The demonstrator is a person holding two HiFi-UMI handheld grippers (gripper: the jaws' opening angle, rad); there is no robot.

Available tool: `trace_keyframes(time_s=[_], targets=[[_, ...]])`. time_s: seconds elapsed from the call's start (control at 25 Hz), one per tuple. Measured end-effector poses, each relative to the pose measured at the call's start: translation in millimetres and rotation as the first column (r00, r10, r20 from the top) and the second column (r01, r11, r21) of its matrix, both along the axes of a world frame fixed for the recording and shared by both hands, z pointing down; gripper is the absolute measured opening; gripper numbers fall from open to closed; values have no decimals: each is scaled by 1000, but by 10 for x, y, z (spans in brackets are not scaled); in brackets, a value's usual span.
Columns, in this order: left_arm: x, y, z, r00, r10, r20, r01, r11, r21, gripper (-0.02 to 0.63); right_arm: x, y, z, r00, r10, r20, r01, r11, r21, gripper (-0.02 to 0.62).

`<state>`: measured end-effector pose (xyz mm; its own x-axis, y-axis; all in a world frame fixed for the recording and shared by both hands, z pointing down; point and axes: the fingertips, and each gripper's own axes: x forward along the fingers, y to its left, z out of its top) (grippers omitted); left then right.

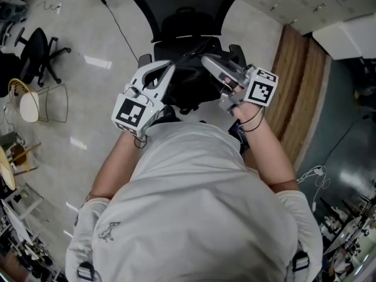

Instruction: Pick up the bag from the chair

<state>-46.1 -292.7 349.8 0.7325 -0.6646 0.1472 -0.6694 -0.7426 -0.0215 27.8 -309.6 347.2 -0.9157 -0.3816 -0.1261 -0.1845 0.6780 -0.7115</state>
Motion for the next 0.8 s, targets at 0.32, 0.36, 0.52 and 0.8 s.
trace_keyframes(time_s=[0.32,0.36,0.52,0.8], targets=[[622,760,129,998,-52,27,52,999,5,8,552,656,233,998,-55,-9,55,998,-18,32],[635,813,135,998,-59,26,59,998,5,8,575,696,233,998,-63,-11,63,998,-15,32],[592,921,172,996,-90,20,91,996,-23,8,553,739,175,996,-86,-25,86,996,0,32],[672,1265,283,995,-99,24,100,993,-62,8,751,948,230,997,-78,-20,78,997,-21,32]])
